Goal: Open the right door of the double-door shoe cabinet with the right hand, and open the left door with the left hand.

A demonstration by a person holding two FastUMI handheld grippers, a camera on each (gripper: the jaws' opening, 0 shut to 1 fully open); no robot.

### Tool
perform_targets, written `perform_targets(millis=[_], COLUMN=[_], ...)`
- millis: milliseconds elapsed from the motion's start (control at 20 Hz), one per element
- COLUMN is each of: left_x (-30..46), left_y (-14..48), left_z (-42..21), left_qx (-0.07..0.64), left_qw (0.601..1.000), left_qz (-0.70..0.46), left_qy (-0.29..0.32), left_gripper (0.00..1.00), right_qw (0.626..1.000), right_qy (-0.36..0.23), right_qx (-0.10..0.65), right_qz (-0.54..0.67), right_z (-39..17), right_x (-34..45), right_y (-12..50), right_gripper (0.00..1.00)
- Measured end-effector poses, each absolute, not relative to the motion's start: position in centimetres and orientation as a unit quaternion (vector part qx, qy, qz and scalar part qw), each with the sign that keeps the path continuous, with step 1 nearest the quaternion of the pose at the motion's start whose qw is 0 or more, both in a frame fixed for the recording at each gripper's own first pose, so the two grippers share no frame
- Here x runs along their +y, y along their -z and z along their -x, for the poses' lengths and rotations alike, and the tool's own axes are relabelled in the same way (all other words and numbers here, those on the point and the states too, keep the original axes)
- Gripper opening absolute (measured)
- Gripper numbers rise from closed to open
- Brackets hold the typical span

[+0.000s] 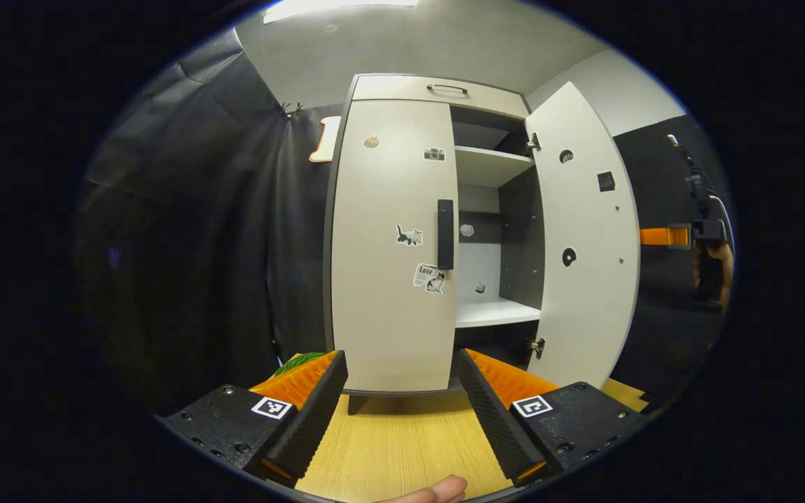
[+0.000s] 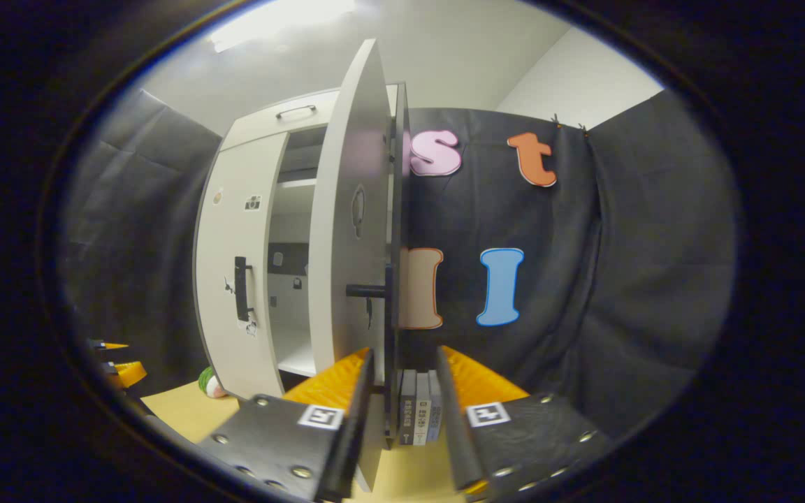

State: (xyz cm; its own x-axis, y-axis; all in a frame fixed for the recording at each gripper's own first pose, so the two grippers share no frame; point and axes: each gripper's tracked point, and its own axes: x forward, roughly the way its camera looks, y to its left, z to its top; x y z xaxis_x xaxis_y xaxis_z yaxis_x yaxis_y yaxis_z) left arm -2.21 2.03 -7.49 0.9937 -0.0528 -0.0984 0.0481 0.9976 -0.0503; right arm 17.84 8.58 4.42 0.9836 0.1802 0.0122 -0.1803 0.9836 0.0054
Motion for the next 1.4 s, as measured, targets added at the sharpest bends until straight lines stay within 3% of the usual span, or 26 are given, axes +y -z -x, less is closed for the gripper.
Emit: perform_targets(millis=[50,150,350,800,1100,1400], left_x=[2.3,2.7,3.9,2.0,-1.7,-3.5], left_y=[7.3,6.4,4.8,4.3,3.0,0.3], left_z=[1.6,0.3,-2.6,-12.8,-18.8,-22.7], left_qx=[0.053,0.047,0.04,0.043,0.039,0.04], left_qw=[0.998,0.998,0.999,0.998,0.997,0.998], left_qz=[0.032,0.041,0.023,0.035,0.052,0.037], left_qy=[0.02,0.018,0.011,0.014,0.046,0.013], left_gripper=[0.99,0.99,0.99,0.99,0.99,0.99], right_qw=[0.997,0.999,1.0,0.997,0.996,0.996], right_qy=[-0.075,-0.049,-0.024,-0.042,-0.02,-0.022], right_qx=[-0.008,-0.011,-0.008,-0.015,-0.031,-0.031], right_qz=[0.0,0.005,0.002,-0.057,-0.08,-0.077], right_z=[-17.4,-16.7,-14.6,-9.6,-7.0,-5.2], right_x=[8.0,7.1,6.8,9.7,9.6,9.8], right_y=[-4.1,-3.5,-1.8,0.5,1.3,2.2], right_gripper=[0.76,0.98,0.97,0.99,0.99,0.99])
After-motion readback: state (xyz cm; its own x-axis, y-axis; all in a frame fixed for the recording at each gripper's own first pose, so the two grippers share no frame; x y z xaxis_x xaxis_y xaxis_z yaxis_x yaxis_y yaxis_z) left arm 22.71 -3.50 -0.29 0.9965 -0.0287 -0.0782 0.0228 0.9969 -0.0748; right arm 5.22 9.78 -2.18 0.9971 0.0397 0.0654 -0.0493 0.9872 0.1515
